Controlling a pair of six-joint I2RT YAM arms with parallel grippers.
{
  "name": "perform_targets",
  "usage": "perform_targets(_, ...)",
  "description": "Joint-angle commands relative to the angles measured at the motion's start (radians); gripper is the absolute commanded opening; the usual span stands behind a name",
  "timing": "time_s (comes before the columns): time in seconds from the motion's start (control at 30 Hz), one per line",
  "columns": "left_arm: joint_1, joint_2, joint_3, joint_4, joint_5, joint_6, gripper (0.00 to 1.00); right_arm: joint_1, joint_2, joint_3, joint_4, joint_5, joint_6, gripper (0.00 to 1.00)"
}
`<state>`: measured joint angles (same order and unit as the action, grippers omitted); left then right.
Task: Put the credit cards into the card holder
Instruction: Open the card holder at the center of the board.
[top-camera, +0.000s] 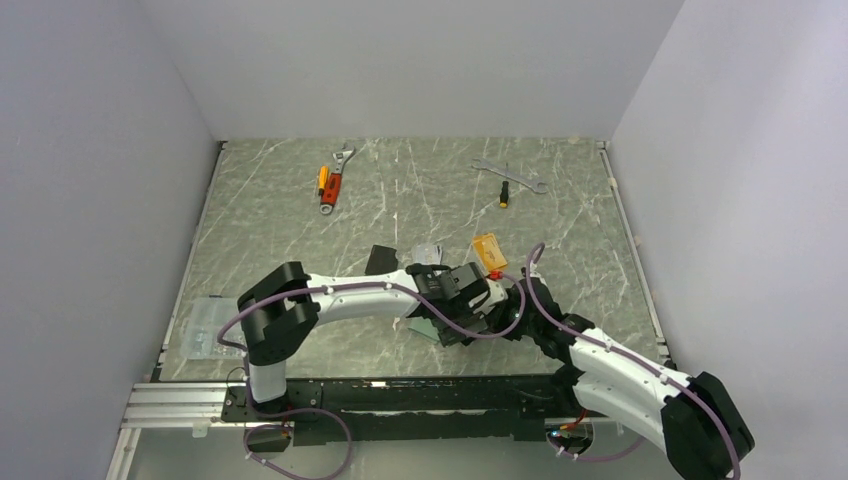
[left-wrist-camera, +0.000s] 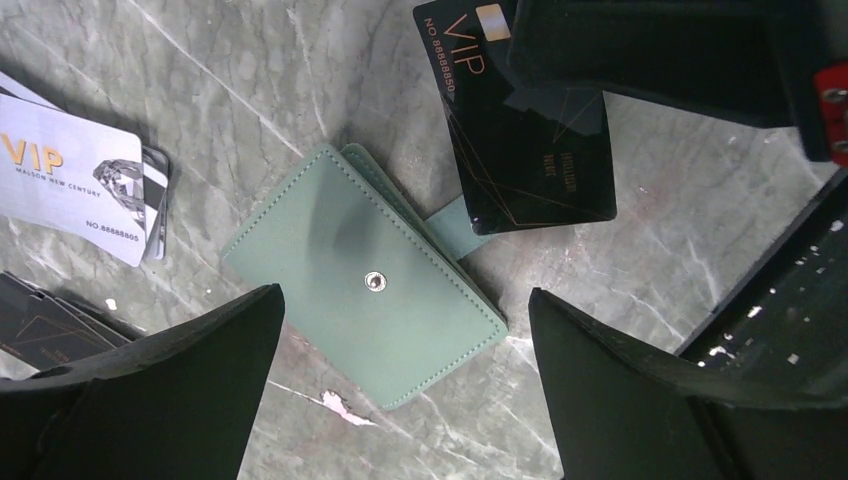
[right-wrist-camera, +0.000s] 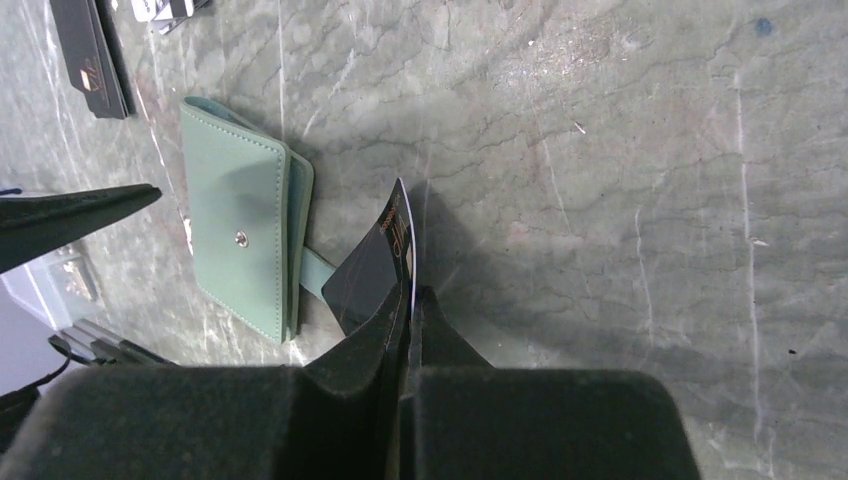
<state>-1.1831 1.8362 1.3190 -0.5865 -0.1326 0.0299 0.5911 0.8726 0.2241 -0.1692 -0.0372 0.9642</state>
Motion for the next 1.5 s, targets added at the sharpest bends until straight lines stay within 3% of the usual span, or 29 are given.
perform_targets(0.0, -0.020, 0.026, -0.039, 0.053, -0.054, 0.022, 0.99, -0.020, 0.035, -0.038, -0.010, 0.007, -0.004, 0.00)
perform_targets(0.2, -0.034, 0.045, -0.084, 0.092, -0.140, 0.047, 0.99, -0.032, 0.029, -0.025, -0.047, 0.018, 0.004, 0.00)
perform_targets(0.47, -0.035, 0.028, -0.077, 0.077, -0.223, 0.111, 0.84, -0.039, 0.002, -0.025, -0.113, 0.037, 0.020, 0.00)
perform_targets(0.73, -0.029, -0.043, -0.063, 0.043, -0.262, 0.166, 0.81, -0.040, -0.005, -0.031, -0.122, 0.063, 0.028, 0.00)
perform_targets(1.13, 0.077, -0.070, 0.011, 0.015, -0.244, 0.187, 0.75, -0.039, 0.000, -0.028, -0.128, 0.073, 0.021, 0.00)
perform_targets(1.37, 0.145, -0.058, 0.055, 0.010, -0.192, 0.178, 0.64, -0.040, -0.002, -0.027, -0.128, 0.073, 0.019, 0.00)
perform_targets(1.47, 0.156, -0.042, 0.069, 0.001, -0.157, 0.165, 0.55, -0.039, -0.008, -0.028, -0.127, 0.073, 0.016, 0.00)
